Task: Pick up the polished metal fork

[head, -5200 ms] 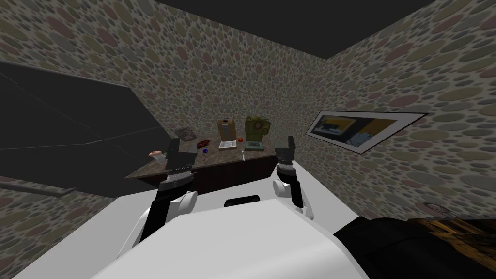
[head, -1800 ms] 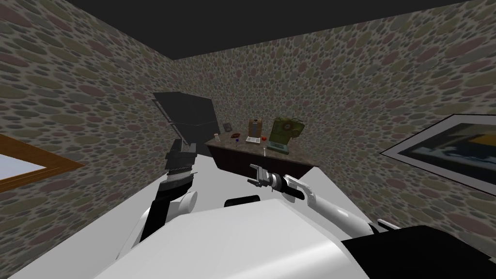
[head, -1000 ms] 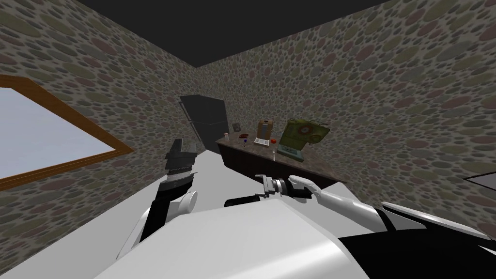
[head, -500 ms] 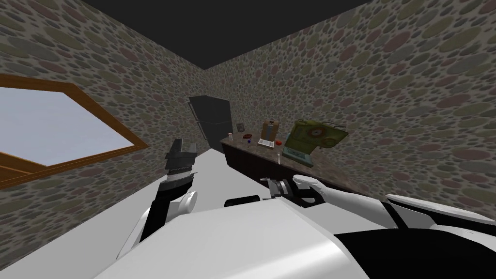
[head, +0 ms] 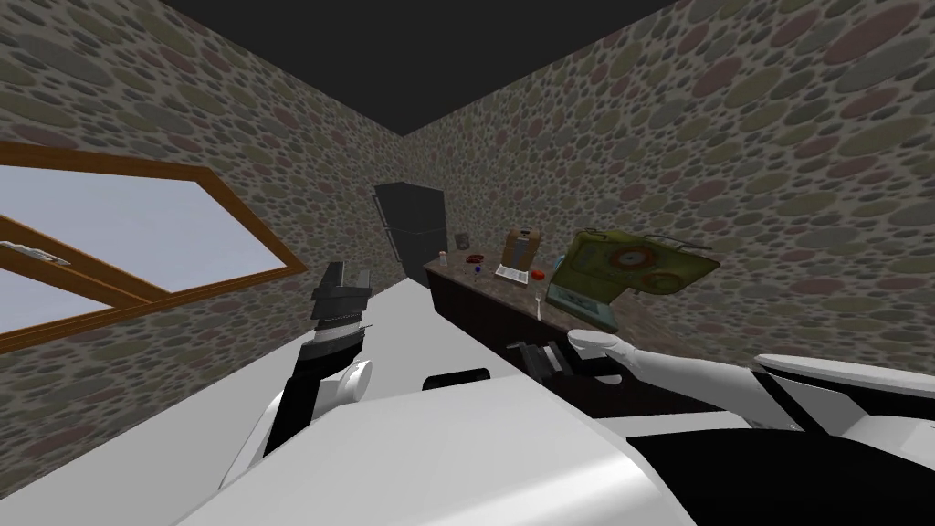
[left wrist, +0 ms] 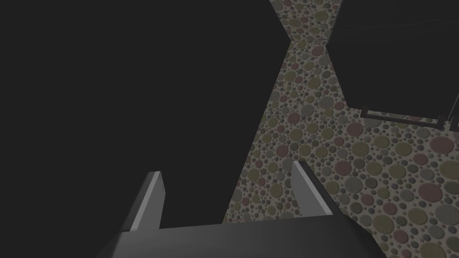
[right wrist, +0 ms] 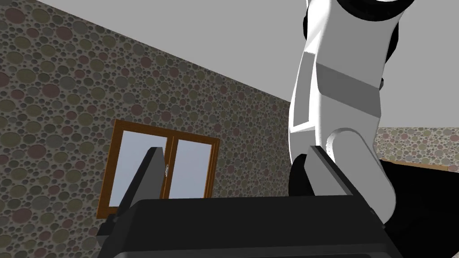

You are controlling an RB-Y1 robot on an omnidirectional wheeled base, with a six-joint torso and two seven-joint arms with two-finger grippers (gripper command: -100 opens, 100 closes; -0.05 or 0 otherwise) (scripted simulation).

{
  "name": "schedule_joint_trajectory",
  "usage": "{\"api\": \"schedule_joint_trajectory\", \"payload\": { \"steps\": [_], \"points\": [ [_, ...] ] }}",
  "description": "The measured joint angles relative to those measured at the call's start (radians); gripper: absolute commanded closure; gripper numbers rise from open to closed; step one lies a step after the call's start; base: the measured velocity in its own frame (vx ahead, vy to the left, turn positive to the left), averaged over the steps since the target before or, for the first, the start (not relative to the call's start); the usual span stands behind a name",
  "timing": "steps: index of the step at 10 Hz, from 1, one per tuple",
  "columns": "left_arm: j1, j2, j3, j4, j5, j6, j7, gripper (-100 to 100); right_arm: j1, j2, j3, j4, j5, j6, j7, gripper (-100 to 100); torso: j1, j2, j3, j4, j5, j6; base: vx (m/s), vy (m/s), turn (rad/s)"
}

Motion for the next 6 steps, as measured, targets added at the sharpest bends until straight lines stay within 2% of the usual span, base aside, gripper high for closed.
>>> {"api": "schedule_joint_trajectory", "payload": {
  "steps": [1,2,3,6],
  "points": [
    [0.000,0.000,0.000,0.000,0.000,0.000,0.000,0,-0.016,-0.024,0.020,0.012,0.011,0.004,0.010,-100,0.000,0.000,0.000,0.000,0.000,0.001,0.072,0.006,0.172],
    [0.000,0.000,0.000,0.000,0.000,0.000,0.000,0,-0.025,-0.054,0.045,0.048,0.022,-0.002,0.039,-100,0.000,0.000,0.000,0.000,0.000,0.000,0.058,0.001,0.125],
    [0.000,0.000,0.000,0.000,0.000,0.000,0.000,0,-0.035,-0.070,0.068,0.049,0.037,0.010,0.053,-100,0.001,0.001,0.000,0.000,0.000,0.001,0.066,-0.001,0.250],
    [0.000,0.000,0.000,0.000,0.000,0.000,0.000,0,-0.060,-0.140,0.144,0.090,0.078,0.043,0.117,-100,0.000,0.000,0.000,0.000,0.000,0.001,0.062,-0.005,0.090]
  ]
}}
